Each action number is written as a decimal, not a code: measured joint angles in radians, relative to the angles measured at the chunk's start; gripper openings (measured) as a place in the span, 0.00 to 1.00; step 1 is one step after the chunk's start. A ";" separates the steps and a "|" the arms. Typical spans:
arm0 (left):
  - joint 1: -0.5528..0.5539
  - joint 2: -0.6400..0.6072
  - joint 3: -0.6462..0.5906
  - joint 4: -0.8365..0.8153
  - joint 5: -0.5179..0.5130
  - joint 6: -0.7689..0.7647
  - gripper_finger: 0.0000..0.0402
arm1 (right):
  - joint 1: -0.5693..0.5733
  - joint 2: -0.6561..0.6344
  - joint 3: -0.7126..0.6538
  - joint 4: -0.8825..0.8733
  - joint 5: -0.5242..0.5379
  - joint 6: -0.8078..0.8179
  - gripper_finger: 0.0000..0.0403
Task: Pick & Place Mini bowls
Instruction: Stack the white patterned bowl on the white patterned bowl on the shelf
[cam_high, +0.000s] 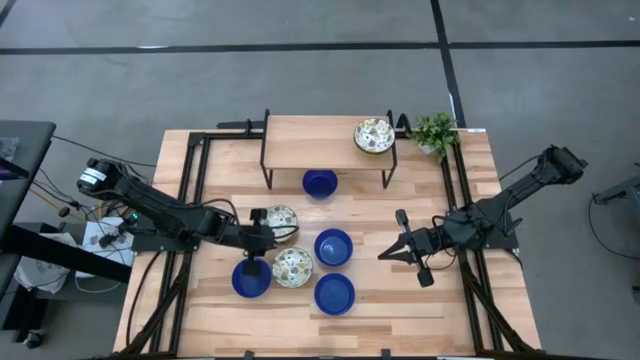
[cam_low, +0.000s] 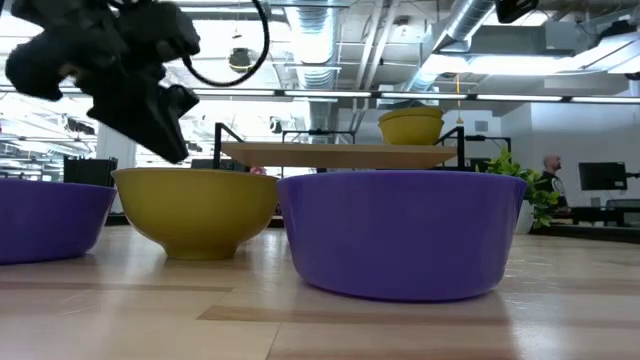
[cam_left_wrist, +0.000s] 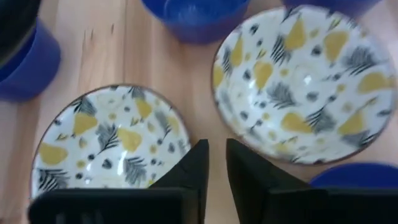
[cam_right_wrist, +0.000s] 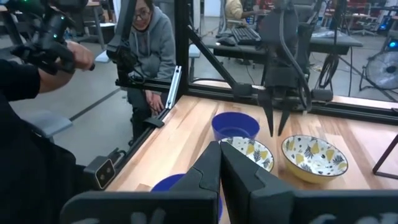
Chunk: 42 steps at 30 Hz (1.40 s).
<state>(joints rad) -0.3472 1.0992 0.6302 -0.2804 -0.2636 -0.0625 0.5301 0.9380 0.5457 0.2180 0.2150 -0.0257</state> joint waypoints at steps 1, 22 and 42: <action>0.008 0.000 -0.009 0.000 -0.002 0.008 0.16 | 0.000 0.000 0.000 0.000 0.000 0.000 0.00; 0.045 0.009 -0.039 -0.063 -0.028 0.066 0.29 | 0.000 0.001 0.000 0.000 -0.001 0.000 0.00; 0.048 0.120 -0.038 -0.049 -0.077 0.067 0.29 | 0.000 0.001 0.000 -0.003 -0.001 -0.008 0.00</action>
<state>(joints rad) -0.2989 1.2194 0.5919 -0.3290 -0.3405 0.0044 0.5297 0.9393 0.5457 0.2152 0.2138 -0.0338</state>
